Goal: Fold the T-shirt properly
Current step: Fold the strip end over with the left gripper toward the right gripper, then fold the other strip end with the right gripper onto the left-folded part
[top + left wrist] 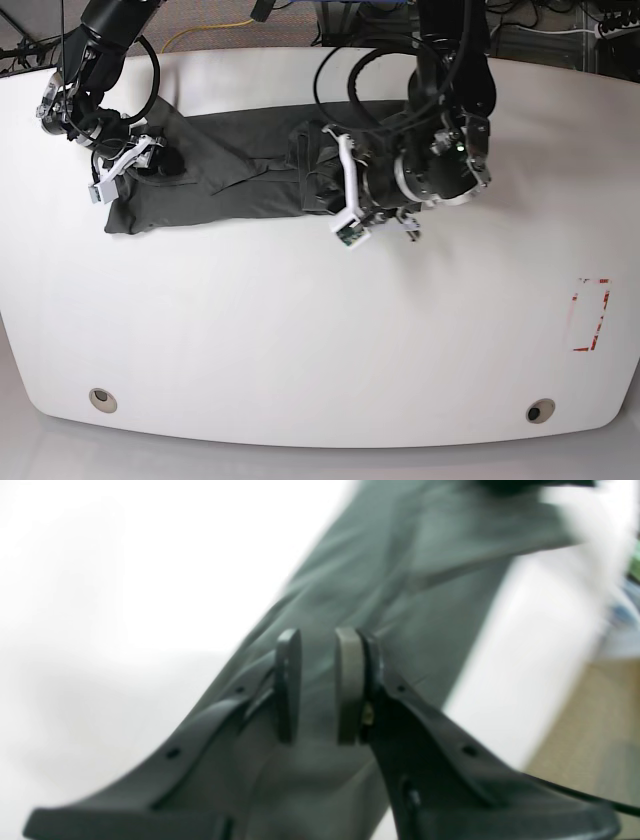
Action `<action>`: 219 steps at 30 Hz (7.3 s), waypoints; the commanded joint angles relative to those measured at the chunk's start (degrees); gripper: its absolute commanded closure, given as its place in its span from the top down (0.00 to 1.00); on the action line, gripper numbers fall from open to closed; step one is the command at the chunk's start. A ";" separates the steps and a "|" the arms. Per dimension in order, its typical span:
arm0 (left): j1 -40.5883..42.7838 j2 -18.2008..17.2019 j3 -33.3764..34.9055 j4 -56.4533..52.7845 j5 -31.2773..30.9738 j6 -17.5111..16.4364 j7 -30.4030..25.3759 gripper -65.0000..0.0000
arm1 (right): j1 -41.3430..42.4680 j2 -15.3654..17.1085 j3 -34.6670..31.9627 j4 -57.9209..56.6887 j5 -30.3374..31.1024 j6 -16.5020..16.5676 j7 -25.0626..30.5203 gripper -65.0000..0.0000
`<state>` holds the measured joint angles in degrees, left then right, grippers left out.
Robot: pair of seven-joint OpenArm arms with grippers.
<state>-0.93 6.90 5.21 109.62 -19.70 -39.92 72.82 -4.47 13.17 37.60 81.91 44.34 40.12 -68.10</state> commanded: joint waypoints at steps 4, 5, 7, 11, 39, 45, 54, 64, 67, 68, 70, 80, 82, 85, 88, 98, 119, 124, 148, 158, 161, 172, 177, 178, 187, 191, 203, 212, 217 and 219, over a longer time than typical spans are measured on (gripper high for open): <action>0.36 -2.02 -8.95 0.84 -0.82 -0.08 -0.77 0.16 | 0.29 0.77 0.15 0.60 0.01 -0.12 0.01 0.52; 0.62 -2.19 -10.88 0.84 -0.82 -0.08 -0.77 0.16 | 0.29 0.77 0.15 0.60 0.01 -0.12 0.01 0.52; 0.80 -2.19 -13.34 0.84 -0.74 -0.08 -0.77 0.16 | 0.38 0.77 0.15 0.60 0.01 -0.12 0.01 0.52; 1.06 -2.37 -16.69 0.66 -0.65 -0.08 -0.60 0.16 | 0.29 0.77 0.15 0.60 0.01 -0.12 0.01 0.52; 2.47 -8.17 3.45 -6.46 -0.82 -0.08 -0.51 0.16 | 0.29 0.68 0.15 0.60 0.10 -0.12 0.01 0.52; 0.09 -11.77 16.90 -5.76 -0.82 -0.08 -0.60 0.16 | 0.38 0.68 0.15 0.60 0.10 -0.12 0.01 0.52; -2.72 -13.36 24.02 -4.61 -0.65 -0.08 -0.51 0.16 | 0.38 0.68 0.15 0.60 0.10 -0.12 0.01 0.52; -4.74 -9.67 6.79 -4.61 -0.82 -0.08 -0.77 0.16 | 0.38 0.68 0.15 0.60 0.10 -0.12 0.01 0.52; -5.09 -8.43 6.17 -5.05 -0.82 -0.08 -0.77 0.17 | 0.38 0.68 0.15 0.60 0.10 -0.12 0.01 0.52; -5.09 -8.43 6.96 -5.14 -0.82 -0.08 -0.77 0.17 | 0.38 0.68 0.15 0.60 0.10 -0.12 0.01 0.52; -5.27 -8.35 10.04 -5.40 -0.82 -0.08 -0.95 0.17 | 0.38 0.68 0.15 0.60 0.10 -0.12 0.01 0.52; -6.50 -6.68 15.31 -9.80 0.93 -0.08 -2.18 0.17 | 0.56 0.68 0.15 0.77 0.54 -0.12 0.01 0.53; -6.50 -6.50 15.31 -10.50 3.40 -0.08 -2.18 0.17 | 0.56 0.68 0.33 2.35 0.54 -0.12 0.01 0.53; -6.41 -6.50 13.38 -9.62 5.15 -0.08 -2.88 0.16 | 0.65 0.68 0.51 6.05 0.54 -0.12 0.01 0.53; -6.06 -6.24 7.58 -5.93 4.19 -0.08 -2.97 0.16 | 1.96 0.68 0.59 8.95 0.54 -0.12 -0.26 0.54; 1.24 -10.63 -1.65 -1.89 -4.25 -0.08 -2.62 0.16 | 5.39 1.91 5.25 7.01 0.28 -0.12 -0.52 0.82; 8.09 -13.71 -9.92 -4.52 -4.96 -0.08 -3.32 0.16 | 8.65 8.68 8.68 -11.27 0.28 -0.12 -0.52 0.81; 5.98 -13.53 -9.92 -7.25 -4.78 -0.08 -3.41 0.16 | 7.50 6.48 5.78 -9.43 0.28 -0.12 -0.52 0.77; 5.72 -13.45 -10.00 -13.14 -1.18 -0.08 -3.41 0.16 | 3.63 2.61 2.70 2.27 0.54 -0.12 -0.87 0.00; 5.63 -10.63 -10.00 -15.25 -1.09 -0.08 -3.41 0.16 | 0.73 -1.87 2.61 17.30 5.38 -0.12 -8.34 0.00; 4.31 -9.49 -10.00 -17.27 -1.09 -0.08 -3.41 0.16 | -0.85 -3.54 0.15 19.94 9.42 -0.12 -8.34 0.00; 1.50 -5.80 -10.00 -22.99 -1.09 -0.08 -3.41 0.16 | -3.84 -10.75 -11.89 25.83 16.81 -0.12 -8.26 0.00; 1.32 -5.09 -10.00 -23.16 -1.09 -0.08 -3.41 0.16 | -4.80 -12.25 -17.17 27.76 16.81 -0.12 -8.17 0.00; 1.32 -5.09 -10.00 -23.16 -1.09 -0.08 -3.41 0.16 | -4.89 -12.86 -18.22 27.85 16.81 -0.12 -8.08 0.00; 1.32 -4.92 -9.92 -23.07 -1.44 -0.08 -3.41 0.16 | -4.01 -15.23 -22.44 27.50 14.96 -0.12 -6.94 0.00; 1.32 -4.92 -9.92 -22.99 -1.44 -0.08 -3.41 0.16 | -2.26 -15.23 -24.37 27.32 11.18 -0.12 -4.74 0.00; 1.32 -4.92 -9.92 -22.90 -1.53 -0.08 -3.41 0.16 | 1.96 -15.23 -26.66 22.40 -0.34 -0.12 -1.49 0.62; 0.18 -4.92 -10.09 -22.46 -1.79 -0.08 -3.41 0.16 | 1.96 -14.71 -29.82 23.01 -0.60 -0.12 -1.49 0.85; 0.09 -4.92 -12.29 -18.33 -5.75 -0.08 -3.41 0.16 | 1.79 -12.25 -29.74 26.53 -0.42 -0.12 -1.49 0.81; 0.09 -4.92 -13.96 -16.57 -8.38 -0.08 -3.41 0.16 | 1.70 -11.89 -29.74 27.76 -0.34 -0.12 -1.58 0.80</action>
<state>0.19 2.17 -7.66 90.48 -25.43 -40.03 70.06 -3.46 1.13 7.90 107.55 42.37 39.66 -70.74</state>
